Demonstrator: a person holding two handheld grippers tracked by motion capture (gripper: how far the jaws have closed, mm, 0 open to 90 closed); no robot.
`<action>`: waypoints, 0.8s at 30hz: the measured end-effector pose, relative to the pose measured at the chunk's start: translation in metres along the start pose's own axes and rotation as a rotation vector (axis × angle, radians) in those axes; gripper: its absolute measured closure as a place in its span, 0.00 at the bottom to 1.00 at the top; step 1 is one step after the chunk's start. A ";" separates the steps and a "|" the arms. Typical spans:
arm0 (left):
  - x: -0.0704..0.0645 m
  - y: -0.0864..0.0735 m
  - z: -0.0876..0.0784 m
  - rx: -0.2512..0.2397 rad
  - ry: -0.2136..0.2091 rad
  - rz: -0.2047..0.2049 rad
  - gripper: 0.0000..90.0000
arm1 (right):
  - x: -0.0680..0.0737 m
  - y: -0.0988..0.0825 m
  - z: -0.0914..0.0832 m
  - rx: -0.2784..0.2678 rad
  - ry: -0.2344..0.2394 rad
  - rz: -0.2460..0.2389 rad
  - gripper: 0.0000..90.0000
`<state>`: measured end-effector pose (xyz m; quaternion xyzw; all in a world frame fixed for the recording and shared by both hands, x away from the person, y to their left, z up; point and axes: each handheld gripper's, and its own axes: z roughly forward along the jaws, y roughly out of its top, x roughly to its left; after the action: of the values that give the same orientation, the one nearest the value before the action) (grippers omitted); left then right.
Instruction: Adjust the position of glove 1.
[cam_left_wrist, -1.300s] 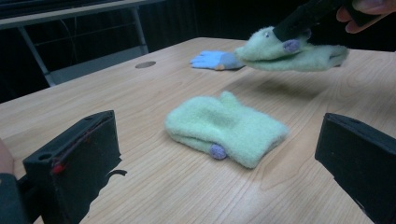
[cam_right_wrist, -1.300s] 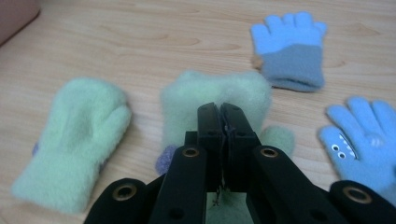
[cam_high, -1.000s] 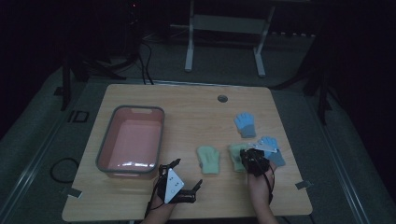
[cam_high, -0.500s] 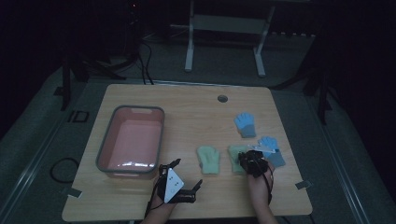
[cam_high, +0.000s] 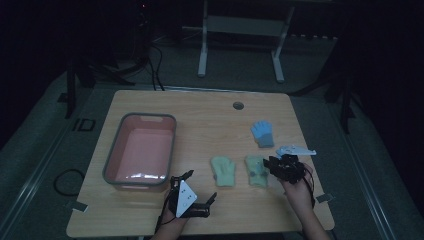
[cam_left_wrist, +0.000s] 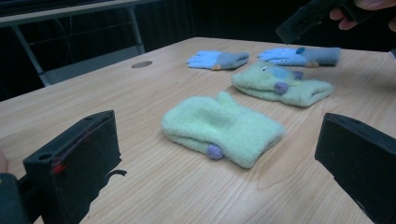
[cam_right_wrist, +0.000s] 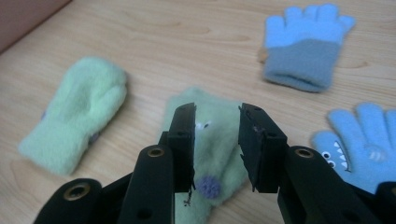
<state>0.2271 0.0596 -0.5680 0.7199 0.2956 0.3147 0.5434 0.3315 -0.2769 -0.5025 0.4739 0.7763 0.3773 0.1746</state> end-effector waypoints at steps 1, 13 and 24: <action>0.000 0.000 0.000 -0.001 0.001 0.000 0.00 | 0.002 -0.001 0.001 0.007 -0.002 -0.016 0.73; -0.001 0.000 0.000 -0.004 0.007 0.005 0.00 | 0.024 -0.027 0.037 0.088 -0.056 -0.102 0.69; -0.001 0.000 0.000 -0.002 0.011 0.005 0.00 | 0.035 -0.028 0.035 0.050 -0.142 -0.099 0.94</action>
<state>0.2263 0.0589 -0.5681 0.7182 0.2966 0.3204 0.5418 0.3193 -0.2395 -0.5438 0.4647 0.7937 0.3139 0.2356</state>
